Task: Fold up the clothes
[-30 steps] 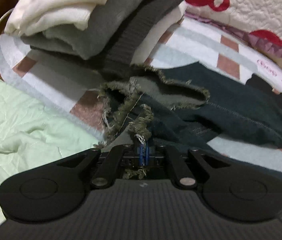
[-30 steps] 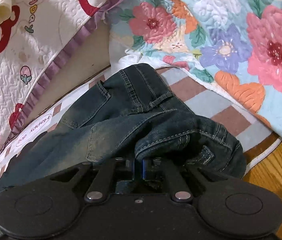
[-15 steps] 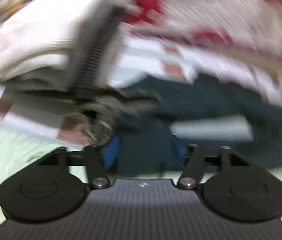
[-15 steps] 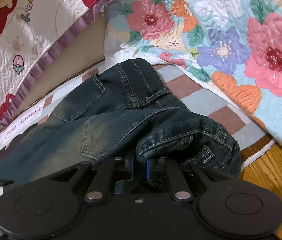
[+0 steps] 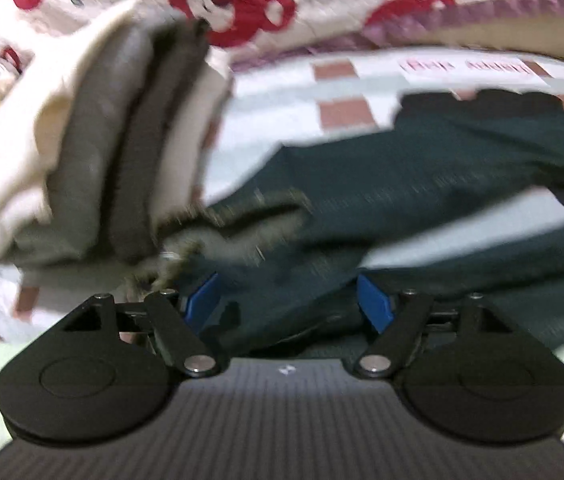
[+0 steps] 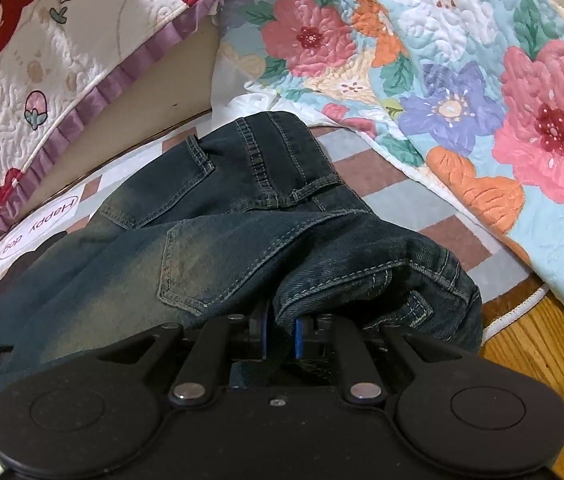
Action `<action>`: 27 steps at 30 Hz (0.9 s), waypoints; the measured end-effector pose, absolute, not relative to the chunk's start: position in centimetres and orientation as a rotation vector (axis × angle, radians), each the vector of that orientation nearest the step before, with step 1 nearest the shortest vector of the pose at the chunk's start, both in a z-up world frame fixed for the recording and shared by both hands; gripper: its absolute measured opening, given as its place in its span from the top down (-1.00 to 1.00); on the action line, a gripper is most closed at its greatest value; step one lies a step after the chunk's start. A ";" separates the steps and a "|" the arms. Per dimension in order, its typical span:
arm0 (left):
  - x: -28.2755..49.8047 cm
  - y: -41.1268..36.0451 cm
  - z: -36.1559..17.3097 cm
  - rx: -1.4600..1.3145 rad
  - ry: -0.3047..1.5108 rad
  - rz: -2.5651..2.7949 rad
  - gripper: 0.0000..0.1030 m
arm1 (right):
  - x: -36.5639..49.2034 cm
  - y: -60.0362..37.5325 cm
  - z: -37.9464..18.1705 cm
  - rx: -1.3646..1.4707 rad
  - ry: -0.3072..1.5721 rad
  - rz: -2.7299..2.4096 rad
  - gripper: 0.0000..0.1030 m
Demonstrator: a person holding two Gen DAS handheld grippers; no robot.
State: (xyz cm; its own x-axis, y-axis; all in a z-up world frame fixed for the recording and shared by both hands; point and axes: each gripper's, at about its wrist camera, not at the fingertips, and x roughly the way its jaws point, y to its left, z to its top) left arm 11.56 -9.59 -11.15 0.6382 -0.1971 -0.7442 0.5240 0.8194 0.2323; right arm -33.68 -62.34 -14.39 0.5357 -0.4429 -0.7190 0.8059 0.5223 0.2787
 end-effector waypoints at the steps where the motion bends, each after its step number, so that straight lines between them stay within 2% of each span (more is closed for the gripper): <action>1: 12.2 -10.1 -11.6 0.476 0.754 -0.406 -0.45 | -33.7 -62.3 -14.5 0.655 0.629 -0.809 0.67; 6: 15.1 -11.7 -13.0 0.519 0.638 -0.326 -0.39 | -33.5 -62.3 -14.7 0.660 0.635 -0.813 0.66; 12: 15.7 -9.2 -9.7 0.365 0.627 -0.338 -0.39 | -33.8 -61.3 -13.9 0.622 0.681 -0.827 0.61; 13: 15.1 -8.4 -9.0 0.338 0.634 -0.377 -0.40 | -33.6 -60.5 -13.1 0.566 0.704 -0.839 0.55; 17: 12.4 -6.2 -7.9 0.303 0.710 -0.549 -0.45 | -32.2 -55.7 -9.0 0.273 0.729 -0.821 0.53; 19: 10.9 -6.4 -8.5 0.363 0.724 -0.620 -0.50 | -31.4 -54.0 -7.4 0.240 0.675 -0.709 0.53; 21: 9.6 -7.2 -9.6 0.469 0.724 -0.669 -0.65 | -30.3 -52.6 -6.2 0.219 0.622 -0.593 0.53; 24: 9.2 -9.5 -12.7 0.682 0.708 -0.597 -0.64 | -26.5 -50.5 -6.2 0.185 0.631 -0.395 0.53; 25: 9.3 -10.2 -13.6 0.726 0.709 -0.571 -0.63 | -25.0 -49.6 -6.6 0.170 0.648 -0.321 0.53; 26: 10.0 -10.3 -14.0 0.697 0.722 -0.558 -0.46 | -23.4 -48.5 -7.1 0.145 0.670 -0.245 0.53; 27: 10.6 -10.3 -14.0 0.661 0.739 -0.553 -0.11 | -21.8 -47.5 -7.5 0.121 0.691 -0.168 0.53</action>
